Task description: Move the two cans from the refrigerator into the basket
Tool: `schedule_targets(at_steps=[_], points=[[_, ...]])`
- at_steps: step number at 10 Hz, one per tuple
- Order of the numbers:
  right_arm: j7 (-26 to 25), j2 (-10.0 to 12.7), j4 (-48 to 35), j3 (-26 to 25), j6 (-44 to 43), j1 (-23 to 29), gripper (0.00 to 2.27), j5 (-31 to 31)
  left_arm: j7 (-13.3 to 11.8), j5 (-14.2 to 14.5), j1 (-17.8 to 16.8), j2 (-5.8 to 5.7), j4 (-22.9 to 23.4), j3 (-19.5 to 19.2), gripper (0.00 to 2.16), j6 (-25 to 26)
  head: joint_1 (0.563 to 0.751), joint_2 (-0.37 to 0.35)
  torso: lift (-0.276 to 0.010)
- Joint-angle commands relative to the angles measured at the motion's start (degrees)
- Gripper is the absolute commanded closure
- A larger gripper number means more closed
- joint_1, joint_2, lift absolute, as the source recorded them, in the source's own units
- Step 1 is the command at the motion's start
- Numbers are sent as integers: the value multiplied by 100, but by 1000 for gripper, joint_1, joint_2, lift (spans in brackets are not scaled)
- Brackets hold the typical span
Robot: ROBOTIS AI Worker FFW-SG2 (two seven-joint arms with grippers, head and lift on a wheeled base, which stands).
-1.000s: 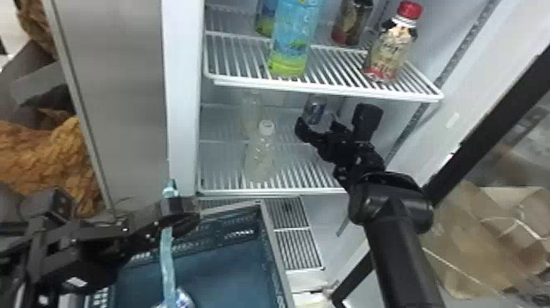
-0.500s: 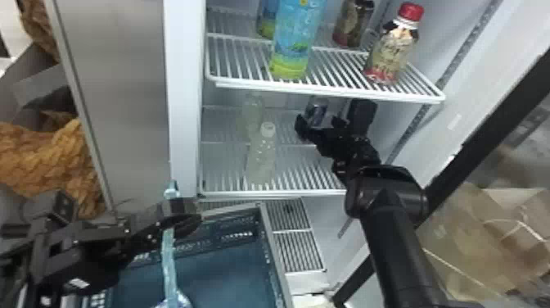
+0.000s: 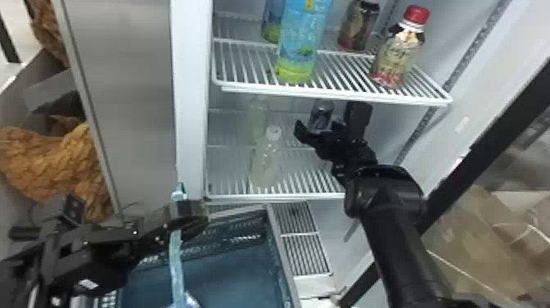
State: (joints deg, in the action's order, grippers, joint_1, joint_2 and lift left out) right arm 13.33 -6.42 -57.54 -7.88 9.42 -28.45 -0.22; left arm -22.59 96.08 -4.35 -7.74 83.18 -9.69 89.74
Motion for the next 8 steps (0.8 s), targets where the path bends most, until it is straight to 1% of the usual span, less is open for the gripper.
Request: schedule_targets(at_steps=[1, 4, 5, 7, 8], points=[[-32, -8, 52, 0, 0, -38, 125, 10, 0, -10, -30, 0, -28, 10, 1199, -3, 682, -270, -218], [-111, -26, 305, -11, -56, -221, 130, 10, 0, -10, -44, -9, -43, 21, 1199, 11, 679, -275, -218], [-111, -35, 516, -23, -155, -319, 130, 10, 0, 2, -44, -17, -43, 21, 1199, -3, 676, -276, -218], [-120, -35, 530, -46, -155, -333, 168, -1, 0, -10, -58, -17, -43, 21, 1199, -3, 676, -277, -218], [-111, -35, 558, -46, -155, -361, 384, -1, 0, -10, -44, -17, -57, 21, 1199, -3, 675, -278, -218]])
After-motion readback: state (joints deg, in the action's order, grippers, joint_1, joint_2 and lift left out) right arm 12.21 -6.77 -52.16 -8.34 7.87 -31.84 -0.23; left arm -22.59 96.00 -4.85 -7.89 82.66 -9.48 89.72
